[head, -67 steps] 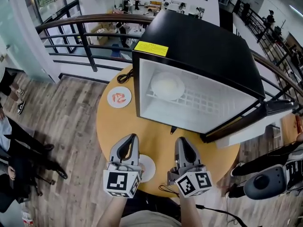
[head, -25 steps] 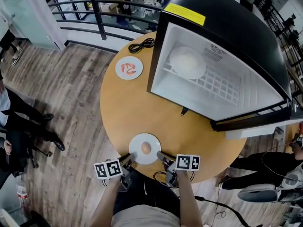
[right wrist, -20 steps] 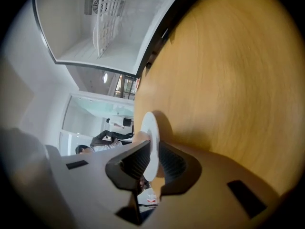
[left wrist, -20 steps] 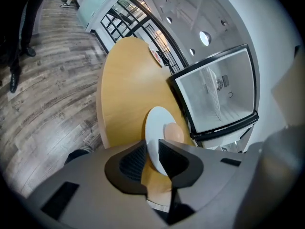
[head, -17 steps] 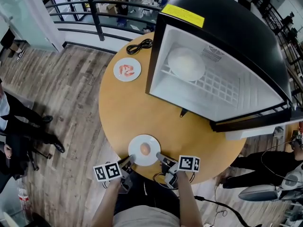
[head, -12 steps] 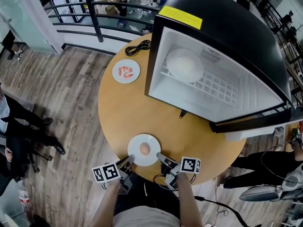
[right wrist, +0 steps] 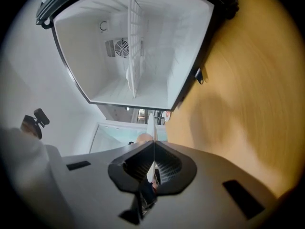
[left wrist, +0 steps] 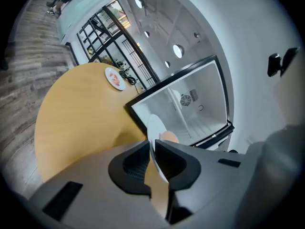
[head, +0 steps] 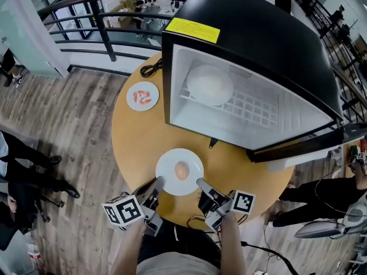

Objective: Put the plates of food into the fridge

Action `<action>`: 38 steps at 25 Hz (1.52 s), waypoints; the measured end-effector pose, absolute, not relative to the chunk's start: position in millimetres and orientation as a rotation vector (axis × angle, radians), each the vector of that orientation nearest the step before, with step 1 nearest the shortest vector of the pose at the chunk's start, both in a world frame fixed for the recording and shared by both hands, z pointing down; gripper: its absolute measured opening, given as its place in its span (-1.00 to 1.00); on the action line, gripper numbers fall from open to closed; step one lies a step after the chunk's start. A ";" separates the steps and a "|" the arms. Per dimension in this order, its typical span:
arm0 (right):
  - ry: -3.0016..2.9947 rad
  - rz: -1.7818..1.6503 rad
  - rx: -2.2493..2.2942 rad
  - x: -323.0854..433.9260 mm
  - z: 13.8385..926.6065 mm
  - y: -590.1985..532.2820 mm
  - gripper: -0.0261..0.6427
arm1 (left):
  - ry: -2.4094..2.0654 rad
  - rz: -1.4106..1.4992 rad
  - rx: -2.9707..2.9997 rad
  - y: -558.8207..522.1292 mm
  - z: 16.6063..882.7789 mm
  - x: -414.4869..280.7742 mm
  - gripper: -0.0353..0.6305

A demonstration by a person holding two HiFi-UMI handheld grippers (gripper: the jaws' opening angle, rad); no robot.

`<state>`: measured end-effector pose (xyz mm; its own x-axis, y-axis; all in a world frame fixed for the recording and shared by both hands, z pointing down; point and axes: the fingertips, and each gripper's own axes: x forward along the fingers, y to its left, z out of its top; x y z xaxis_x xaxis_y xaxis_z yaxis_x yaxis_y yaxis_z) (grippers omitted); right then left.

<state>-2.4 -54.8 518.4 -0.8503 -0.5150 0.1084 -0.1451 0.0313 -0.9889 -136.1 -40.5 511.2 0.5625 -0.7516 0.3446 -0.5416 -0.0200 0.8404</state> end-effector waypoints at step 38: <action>1.388 -1.332 -0.915 160.9 405.1 -173.3 -0.87 | -0.953 -0.255 2.050 -218.2 374.5 14.1 -0.76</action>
<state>160.9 -173.3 405.1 -0.2485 -0.9584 -0.1408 0.1015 0.1188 -0.9877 14.1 -218.2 374.5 0.6902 -0.7074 0.1527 -0.5364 -0.3584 0.7641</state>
